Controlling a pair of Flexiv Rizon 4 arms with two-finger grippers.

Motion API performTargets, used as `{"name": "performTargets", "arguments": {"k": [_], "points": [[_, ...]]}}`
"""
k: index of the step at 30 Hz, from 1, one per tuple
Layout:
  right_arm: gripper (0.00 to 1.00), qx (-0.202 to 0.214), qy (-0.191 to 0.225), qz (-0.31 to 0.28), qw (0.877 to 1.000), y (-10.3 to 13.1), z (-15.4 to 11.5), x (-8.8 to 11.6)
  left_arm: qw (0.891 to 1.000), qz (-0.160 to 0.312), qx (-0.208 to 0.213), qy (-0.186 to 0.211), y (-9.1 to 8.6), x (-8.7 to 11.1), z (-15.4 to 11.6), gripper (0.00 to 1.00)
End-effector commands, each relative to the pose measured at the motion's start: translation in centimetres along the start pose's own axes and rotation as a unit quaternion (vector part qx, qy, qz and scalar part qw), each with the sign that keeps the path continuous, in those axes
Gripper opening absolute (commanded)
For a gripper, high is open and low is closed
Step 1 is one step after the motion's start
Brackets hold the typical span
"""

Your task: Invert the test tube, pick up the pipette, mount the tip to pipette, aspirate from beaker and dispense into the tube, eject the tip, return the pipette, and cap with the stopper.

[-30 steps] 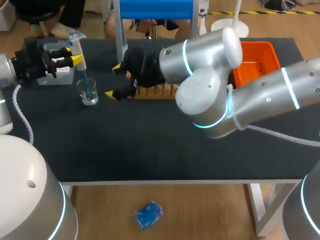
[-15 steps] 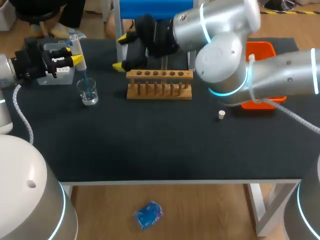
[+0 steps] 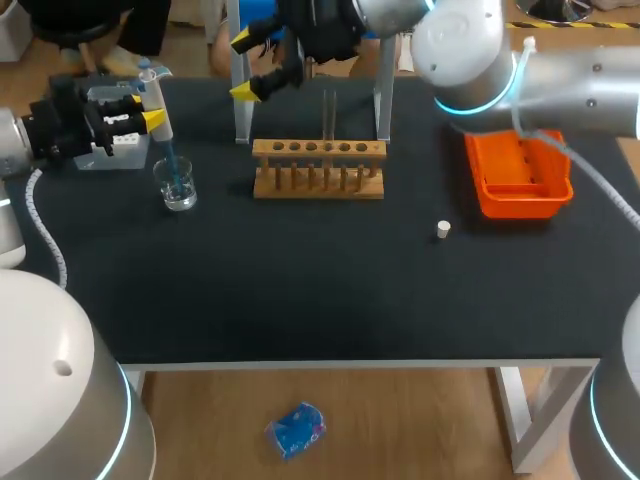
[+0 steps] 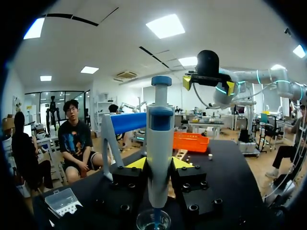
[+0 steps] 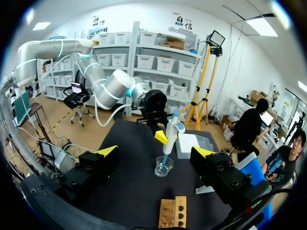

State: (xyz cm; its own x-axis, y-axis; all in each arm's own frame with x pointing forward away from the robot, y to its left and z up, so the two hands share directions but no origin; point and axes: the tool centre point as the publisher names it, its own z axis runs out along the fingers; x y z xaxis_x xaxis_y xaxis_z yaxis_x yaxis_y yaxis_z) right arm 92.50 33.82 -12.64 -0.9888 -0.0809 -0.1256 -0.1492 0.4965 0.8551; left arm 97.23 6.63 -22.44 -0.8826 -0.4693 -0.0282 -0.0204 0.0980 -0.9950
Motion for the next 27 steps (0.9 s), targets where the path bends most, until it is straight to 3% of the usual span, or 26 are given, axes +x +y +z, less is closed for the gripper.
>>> {"name": "performTargets", "arguments": {"k": [1,8,14,15,16,27], "points": [[1.00,0.038,0.047,0.001,0.998,0.2,-0.2,-0.3,1.000,0.001,0.001,0.000,0.0,0.0,0.0,0.00],[1.00,0.028,0.044,0.013,0.999,0.0,0.4,-0.7,1.000,0.001,0.001,0.000,0.0,0.0,0.0,0.00],[1.00,0.021,0.079,0.017,0.997,1.0,2.6,-1.8,1.000,0.001,0.001,0.000,0.0,0.0,0.0,0.00],[0.90,0.021,0.082,0.019,0.996,1.0,2.9,-1.9,1.000,0.001,0.001,0.000,0.0,0.0,0.0,0.00],[1.00,0.025,0.093,0.022,0.995,1.0,3.3,-2.0,1.000,0.001,0.001,0.000,0.0,0.0,0.0,0.00],[1.00,0.047,0.156,0.016,0.986,2.5,5.5,-2.6,1.000,0.001,0.001,0.000,0.0,0.0,0.0,0.00]]}}
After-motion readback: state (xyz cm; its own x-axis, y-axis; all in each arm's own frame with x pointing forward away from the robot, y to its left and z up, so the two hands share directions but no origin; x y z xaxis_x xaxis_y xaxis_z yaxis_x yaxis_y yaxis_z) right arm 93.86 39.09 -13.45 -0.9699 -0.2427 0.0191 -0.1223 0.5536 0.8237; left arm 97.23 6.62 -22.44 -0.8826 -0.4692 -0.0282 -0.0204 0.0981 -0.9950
